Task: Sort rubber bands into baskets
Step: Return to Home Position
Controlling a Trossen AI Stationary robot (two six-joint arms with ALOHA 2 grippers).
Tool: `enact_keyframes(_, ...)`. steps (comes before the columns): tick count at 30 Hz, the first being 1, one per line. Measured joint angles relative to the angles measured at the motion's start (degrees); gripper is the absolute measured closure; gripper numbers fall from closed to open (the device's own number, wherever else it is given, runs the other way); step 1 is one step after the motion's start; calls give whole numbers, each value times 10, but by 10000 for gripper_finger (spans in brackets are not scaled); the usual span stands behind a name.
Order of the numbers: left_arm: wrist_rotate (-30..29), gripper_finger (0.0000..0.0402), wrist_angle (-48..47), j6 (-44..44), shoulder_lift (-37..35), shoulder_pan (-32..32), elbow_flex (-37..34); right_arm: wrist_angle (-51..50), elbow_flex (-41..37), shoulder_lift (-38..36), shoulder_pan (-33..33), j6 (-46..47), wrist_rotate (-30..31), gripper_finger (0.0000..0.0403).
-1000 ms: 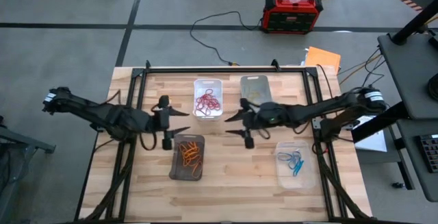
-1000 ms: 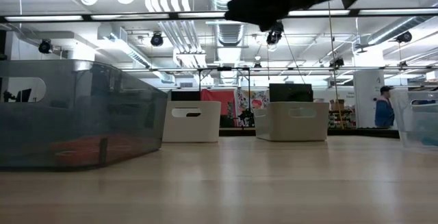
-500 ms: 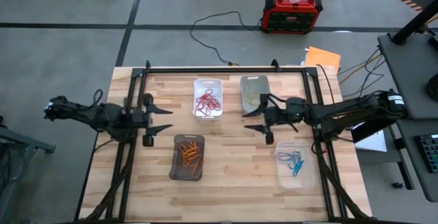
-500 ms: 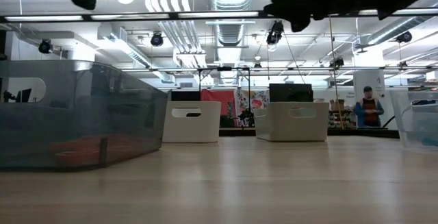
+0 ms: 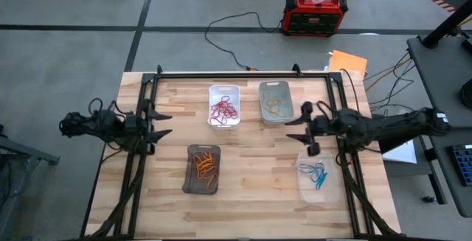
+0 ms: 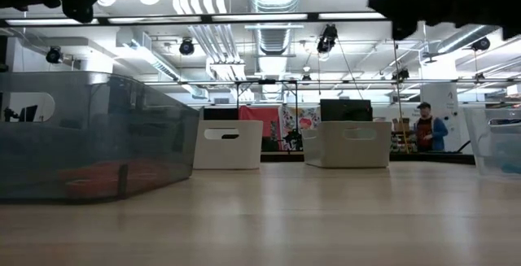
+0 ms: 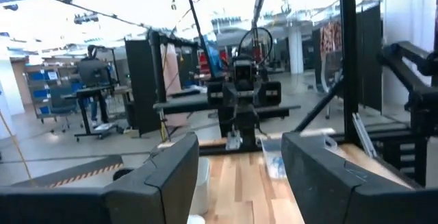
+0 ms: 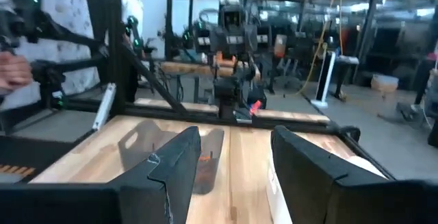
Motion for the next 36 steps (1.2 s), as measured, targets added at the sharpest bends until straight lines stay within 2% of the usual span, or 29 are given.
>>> enact_keyframes(9, 10, 208, 18, -32, -13, 0, -34, 9, -130, -242, 1, -5, -29, 227)
enact_keyframes(13, 9, 208, 85, -57, -13, 1, -95, -69, -135, -352, 1, -13, -42, 227)
enact_keyframes(15, 1, 208, 159, -63, -13, 1, -151, -64, -135, -357, 1, -12, -45, 227)
enact_keyframes(18, -5, 208, 134, -122, 4, 2, -152, -56, -135, -348, 0, -22, -56, 227)
enact_keyframes(20, 3, 208, 134, -128, 6, 2, -154, -51, -135, -348, 0, -33, -56, 227)
enact_keyframes(30, 10, 208, 130, -46, 9, 1, -156, -104, -135, -344, 0, -109, -54, 227)
enact_keyframes(36, 10, 208, 134, -24, 13, 1, -156, -122, -136, -343, 0, -99, -54, 227)
